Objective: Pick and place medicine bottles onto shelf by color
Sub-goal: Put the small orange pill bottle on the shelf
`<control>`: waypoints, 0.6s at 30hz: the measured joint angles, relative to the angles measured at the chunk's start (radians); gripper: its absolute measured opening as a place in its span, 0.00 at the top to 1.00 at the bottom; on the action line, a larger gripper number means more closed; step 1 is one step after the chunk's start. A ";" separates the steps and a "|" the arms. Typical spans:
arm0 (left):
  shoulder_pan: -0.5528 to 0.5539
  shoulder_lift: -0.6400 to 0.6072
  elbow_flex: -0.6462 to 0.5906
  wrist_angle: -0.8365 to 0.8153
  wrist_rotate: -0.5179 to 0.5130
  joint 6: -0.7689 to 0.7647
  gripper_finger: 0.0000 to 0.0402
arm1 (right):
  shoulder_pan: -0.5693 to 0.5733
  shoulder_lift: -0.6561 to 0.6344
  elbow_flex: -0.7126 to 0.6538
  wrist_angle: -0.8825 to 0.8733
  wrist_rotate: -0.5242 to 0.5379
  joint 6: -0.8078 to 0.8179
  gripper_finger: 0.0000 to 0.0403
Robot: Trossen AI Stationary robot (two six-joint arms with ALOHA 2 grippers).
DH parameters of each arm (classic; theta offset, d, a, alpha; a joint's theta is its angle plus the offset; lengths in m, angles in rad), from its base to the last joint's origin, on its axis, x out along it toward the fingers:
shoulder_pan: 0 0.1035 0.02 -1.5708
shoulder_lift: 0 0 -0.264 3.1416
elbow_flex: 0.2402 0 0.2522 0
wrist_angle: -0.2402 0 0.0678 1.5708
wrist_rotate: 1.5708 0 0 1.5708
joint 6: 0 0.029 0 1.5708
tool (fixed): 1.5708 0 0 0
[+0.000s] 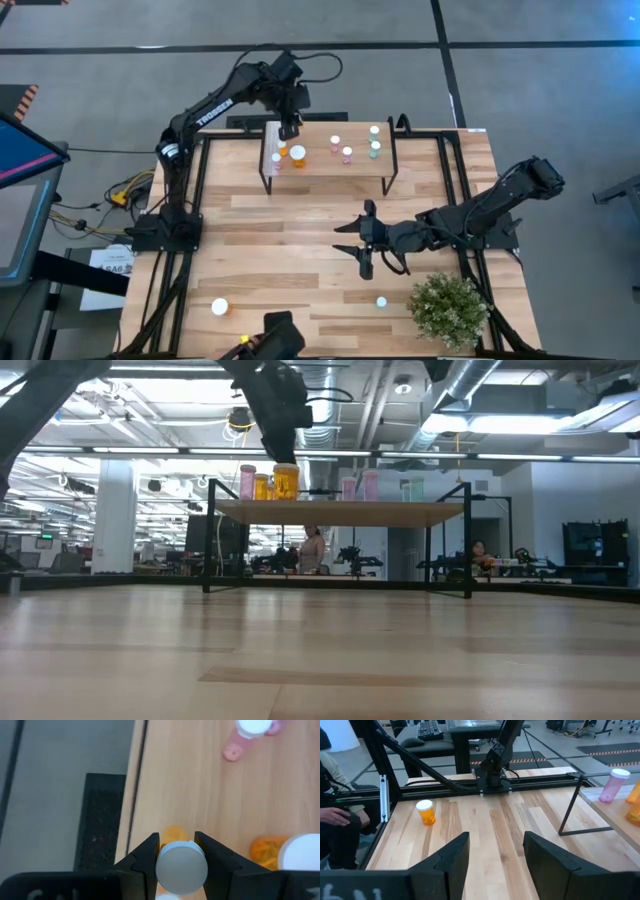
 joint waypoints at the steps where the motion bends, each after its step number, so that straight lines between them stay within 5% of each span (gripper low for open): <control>1: -0.003 0.005 0.000 -0.002 0.005 0.006 0.75 | 0.000 0.000 0.000 0.000 0.000 0.001 0.49; 18: -0.038 0.042 0.000 -0.087 -0.004 0.067 0.75 | 0.000 0.000 0.000 -0.002 0.000 0.008 0.49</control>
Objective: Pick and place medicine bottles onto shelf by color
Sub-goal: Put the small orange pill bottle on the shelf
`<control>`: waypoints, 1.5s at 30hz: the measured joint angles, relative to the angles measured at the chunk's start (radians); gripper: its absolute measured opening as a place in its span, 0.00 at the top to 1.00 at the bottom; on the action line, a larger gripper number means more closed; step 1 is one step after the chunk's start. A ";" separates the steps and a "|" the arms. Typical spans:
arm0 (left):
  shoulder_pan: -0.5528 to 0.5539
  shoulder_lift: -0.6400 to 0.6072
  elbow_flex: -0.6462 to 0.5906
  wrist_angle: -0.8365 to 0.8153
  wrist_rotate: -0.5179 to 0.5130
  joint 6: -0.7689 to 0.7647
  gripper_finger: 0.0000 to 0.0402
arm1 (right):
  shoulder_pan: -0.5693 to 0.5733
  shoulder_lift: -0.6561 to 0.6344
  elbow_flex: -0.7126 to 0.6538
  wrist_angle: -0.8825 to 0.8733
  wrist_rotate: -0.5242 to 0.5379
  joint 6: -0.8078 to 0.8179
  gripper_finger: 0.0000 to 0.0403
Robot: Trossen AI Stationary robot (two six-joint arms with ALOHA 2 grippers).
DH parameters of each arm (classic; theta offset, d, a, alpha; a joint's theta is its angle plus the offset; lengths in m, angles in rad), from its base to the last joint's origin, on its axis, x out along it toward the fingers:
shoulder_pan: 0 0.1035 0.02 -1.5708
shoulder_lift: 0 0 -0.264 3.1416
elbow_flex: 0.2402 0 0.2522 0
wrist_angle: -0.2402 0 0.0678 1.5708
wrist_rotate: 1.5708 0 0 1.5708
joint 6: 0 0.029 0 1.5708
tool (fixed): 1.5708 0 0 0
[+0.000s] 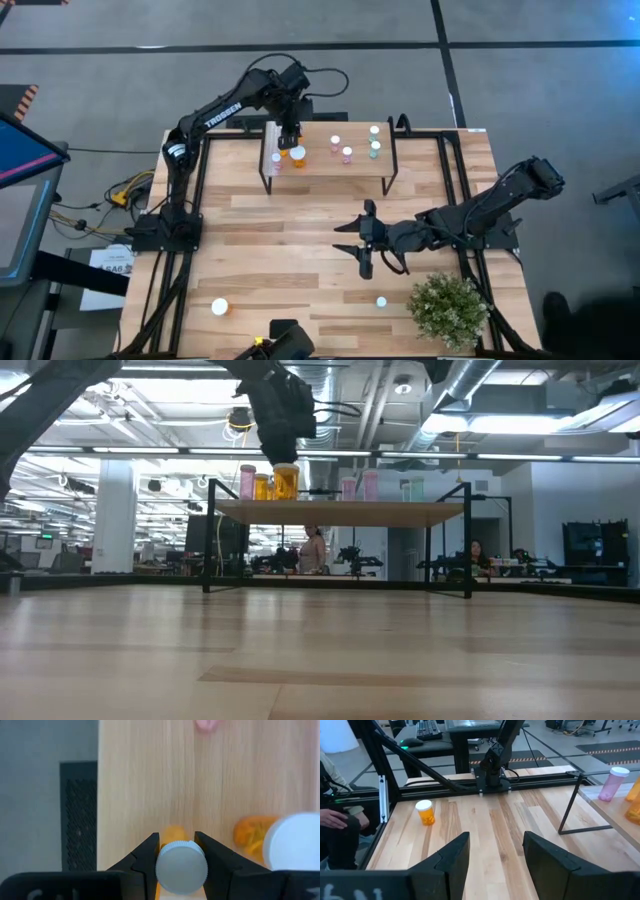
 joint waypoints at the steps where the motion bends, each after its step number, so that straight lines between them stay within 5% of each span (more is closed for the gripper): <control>1: 0.001 0.007 0.000 -0.005 -0.003 0.000 0.75 | 0.000 0.000 0.000 0.001 0.000 0.001 0.49; 45: 0.002 0.030 -0.001 0.028 -0.032 -0.100 0.75 | 0.013 0.000 0.000 -0.005 0.000 0.044 0.50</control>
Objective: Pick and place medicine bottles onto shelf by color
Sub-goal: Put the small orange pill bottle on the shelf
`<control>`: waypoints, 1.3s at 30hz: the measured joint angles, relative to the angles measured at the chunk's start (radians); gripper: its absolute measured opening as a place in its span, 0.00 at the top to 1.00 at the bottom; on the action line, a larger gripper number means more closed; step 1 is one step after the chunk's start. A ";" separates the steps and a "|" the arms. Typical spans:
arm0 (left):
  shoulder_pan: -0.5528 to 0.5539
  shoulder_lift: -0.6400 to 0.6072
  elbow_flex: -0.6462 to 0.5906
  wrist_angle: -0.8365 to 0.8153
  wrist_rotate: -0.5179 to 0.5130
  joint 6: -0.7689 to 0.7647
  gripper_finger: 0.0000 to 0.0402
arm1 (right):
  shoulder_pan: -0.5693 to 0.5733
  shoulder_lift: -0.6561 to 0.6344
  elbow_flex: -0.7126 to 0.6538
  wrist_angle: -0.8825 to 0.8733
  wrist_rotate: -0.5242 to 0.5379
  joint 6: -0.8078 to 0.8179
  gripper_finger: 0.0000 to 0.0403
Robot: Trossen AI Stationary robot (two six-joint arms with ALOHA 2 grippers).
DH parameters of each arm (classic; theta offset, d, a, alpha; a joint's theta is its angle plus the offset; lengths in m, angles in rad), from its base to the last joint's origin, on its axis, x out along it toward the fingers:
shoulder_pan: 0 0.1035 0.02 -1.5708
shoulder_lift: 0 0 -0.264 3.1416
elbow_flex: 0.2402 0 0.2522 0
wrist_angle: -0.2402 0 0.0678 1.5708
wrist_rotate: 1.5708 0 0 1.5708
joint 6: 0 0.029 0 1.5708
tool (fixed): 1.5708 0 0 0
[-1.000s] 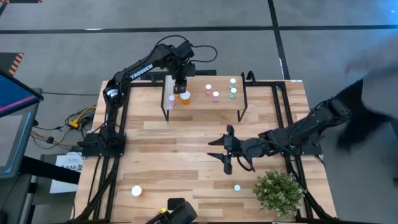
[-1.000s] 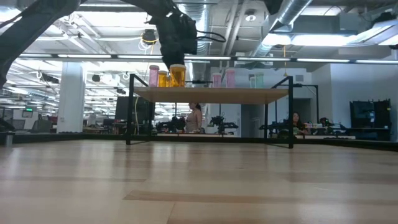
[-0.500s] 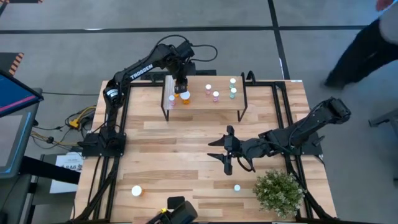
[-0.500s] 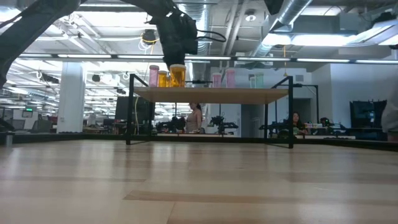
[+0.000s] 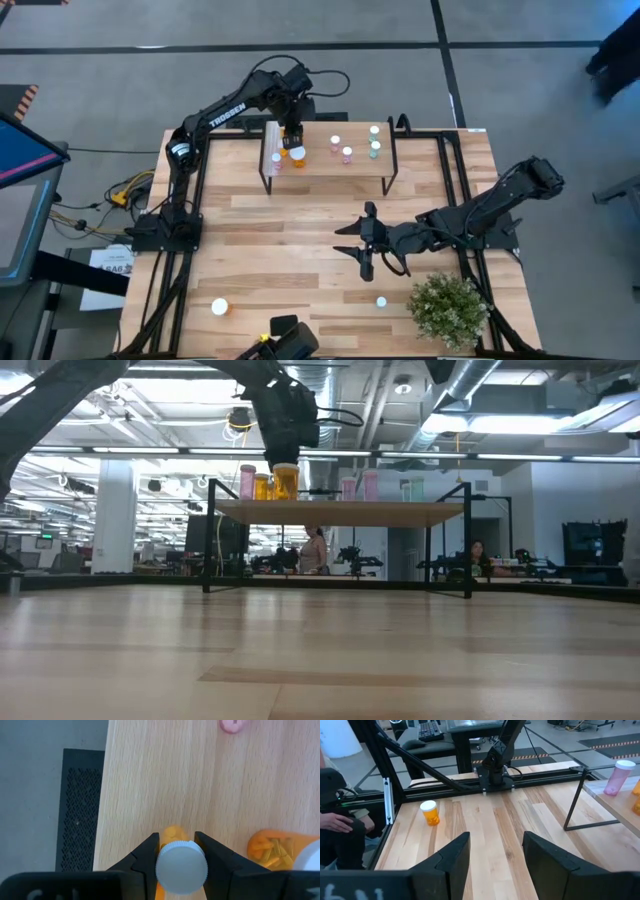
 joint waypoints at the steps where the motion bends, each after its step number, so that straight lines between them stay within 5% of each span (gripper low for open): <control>1: 0.000 0.000 0.000 0.001 0.000 -0.003 0.75 | 0.000 0.000 0.000 0.000 0.000 0.000 0.50; 17: -0.002 0.040 0.000 0.007 -0.020 -0.028 0.74 | 0.000 0.000 0.000 -0.017 0.000 -0.001 0.49; 28: -0.005 0.041 -0.002 -0.022 -0.051 -0.028 0.53 | 0.000 0.000 0.000 -0.015 0.000 -0.001 0.50; 39: -0.005 0.041 0.005 -0.014 -0.050 -0.016 0.50 | 0.000 0.000 0.000 -0.015 0.000 -0.001 0.50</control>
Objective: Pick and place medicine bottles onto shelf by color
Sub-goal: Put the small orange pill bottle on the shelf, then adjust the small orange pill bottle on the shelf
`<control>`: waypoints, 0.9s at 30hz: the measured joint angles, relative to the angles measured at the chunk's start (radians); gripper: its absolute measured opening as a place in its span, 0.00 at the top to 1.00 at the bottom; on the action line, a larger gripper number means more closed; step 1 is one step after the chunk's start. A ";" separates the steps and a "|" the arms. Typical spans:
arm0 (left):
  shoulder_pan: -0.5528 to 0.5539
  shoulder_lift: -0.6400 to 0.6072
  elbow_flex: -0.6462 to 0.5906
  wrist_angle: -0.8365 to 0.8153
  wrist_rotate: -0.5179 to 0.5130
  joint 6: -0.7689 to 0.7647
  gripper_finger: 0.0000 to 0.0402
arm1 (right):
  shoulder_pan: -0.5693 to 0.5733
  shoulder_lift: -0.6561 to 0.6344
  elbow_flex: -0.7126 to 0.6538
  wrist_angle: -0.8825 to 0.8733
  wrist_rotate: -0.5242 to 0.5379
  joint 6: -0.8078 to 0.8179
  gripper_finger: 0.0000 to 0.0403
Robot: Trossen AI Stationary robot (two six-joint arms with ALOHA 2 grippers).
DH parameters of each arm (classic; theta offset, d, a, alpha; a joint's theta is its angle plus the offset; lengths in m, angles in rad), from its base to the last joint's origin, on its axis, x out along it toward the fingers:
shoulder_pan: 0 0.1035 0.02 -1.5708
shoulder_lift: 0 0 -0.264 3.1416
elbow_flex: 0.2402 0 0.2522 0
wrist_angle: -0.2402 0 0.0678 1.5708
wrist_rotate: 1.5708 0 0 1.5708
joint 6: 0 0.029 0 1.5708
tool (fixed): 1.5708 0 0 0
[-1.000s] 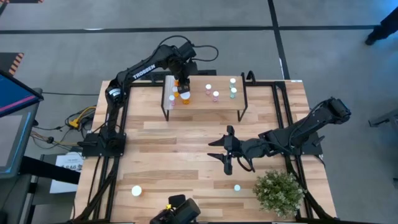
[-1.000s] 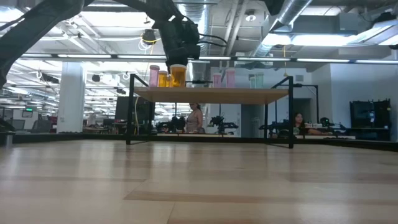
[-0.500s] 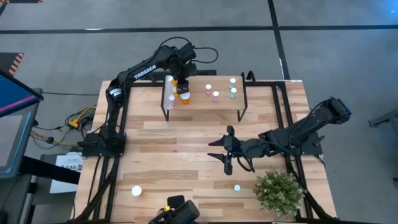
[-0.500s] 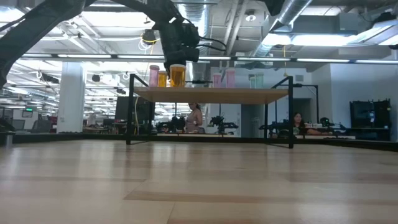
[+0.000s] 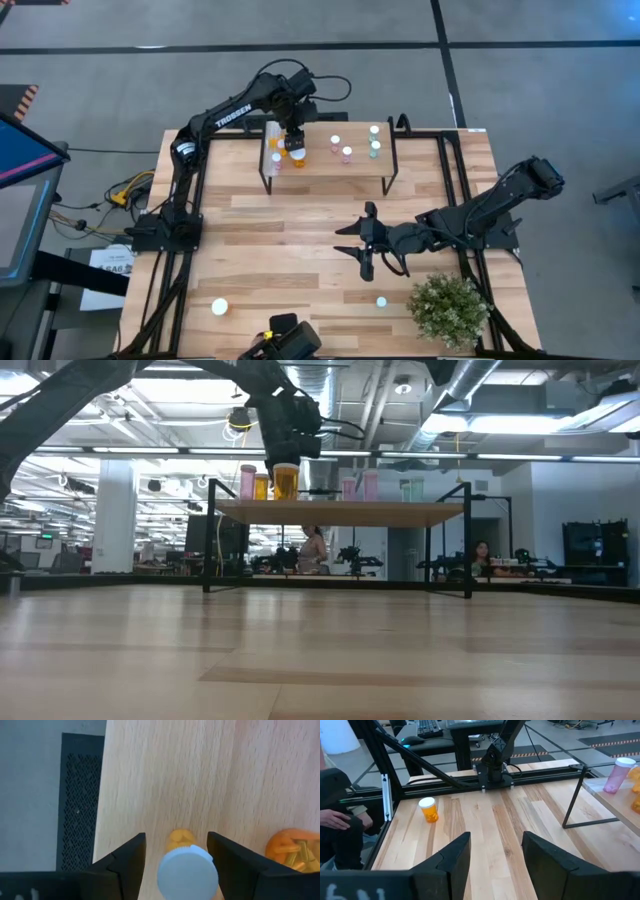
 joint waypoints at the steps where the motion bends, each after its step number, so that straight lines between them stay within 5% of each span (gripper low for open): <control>1: 0.000 0.000 0.004 0.000 0.000 0.000 0.50 | 0.000 0.000 0.000 0.000 0.000 0.000 0.50; 27: -0.005 -0.002 0.158 -0.116 0.000 0.001 0.46 | 0.000 0.000 0.000 0.000 0.000 0.000 0.51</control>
